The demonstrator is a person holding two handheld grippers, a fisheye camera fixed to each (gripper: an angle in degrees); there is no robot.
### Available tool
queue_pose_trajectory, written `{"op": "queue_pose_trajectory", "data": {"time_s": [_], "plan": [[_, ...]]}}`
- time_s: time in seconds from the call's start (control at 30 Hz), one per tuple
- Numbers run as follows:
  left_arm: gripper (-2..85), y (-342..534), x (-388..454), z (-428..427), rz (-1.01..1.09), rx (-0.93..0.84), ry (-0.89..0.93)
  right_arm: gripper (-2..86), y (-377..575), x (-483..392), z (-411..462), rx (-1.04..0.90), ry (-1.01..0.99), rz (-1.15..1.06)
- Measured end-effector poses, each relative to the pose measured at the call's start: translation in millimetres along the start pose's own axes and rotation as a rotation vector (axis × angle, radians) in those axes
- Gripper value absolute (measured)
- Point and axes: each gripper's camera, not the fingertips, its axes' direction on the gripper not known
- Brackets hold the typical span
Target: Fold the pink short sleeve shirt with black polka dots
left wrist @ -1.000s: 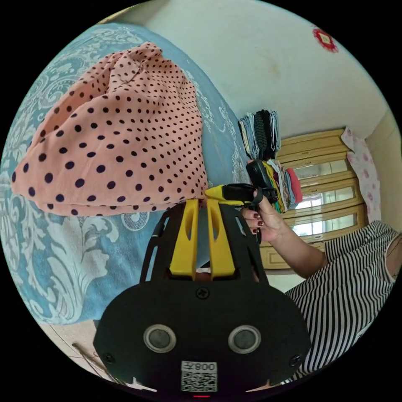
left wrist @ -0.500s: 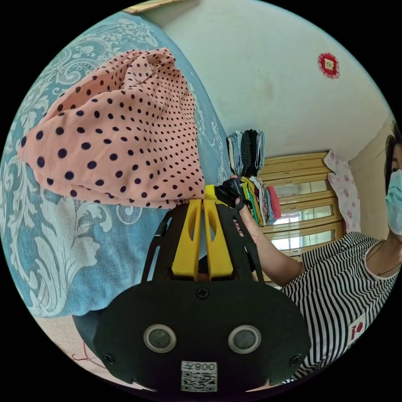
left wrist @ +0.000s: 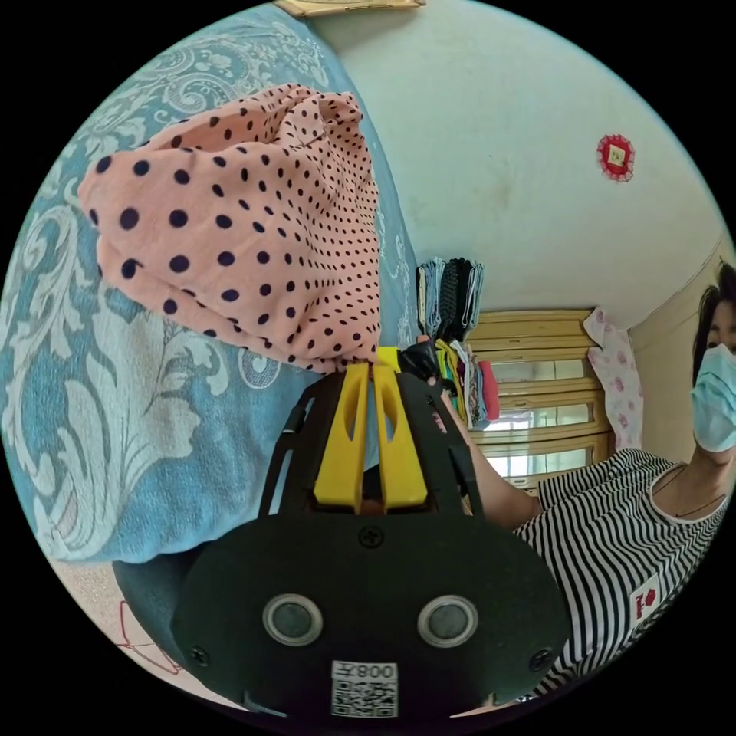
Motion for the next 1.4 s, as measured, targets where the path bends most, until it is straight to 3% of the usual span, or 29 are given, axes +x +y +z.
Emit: {"op": "queue_pose_trajectory", "data": {"time_s": [0.27,0.73,1.03,1.4], "plan": [[5.8,30.6,-20.4,-62.1,-0.092,0.091,-0.037,1.3,28.3,-3.6,-25.2,0.057,-0.059,-0.052],[12.1,50.4,-62.7,-103.9,-0.354,0.349,0.349,1.2,39.5,-13.5,-49.8,0.054,-0.081,-0.151],[13.9,45.2,-50.0,-128.5,-0.430,0.448,0.414,1.1,52.0,13.6,-84.6,0.055,-0.087,-0.165],[3.1,19.5,3.2,-155.4,-0.409,0.488,0.417,1.1,82.4,69.7,-157.2,0.078,-0.088,-0.163]]}}
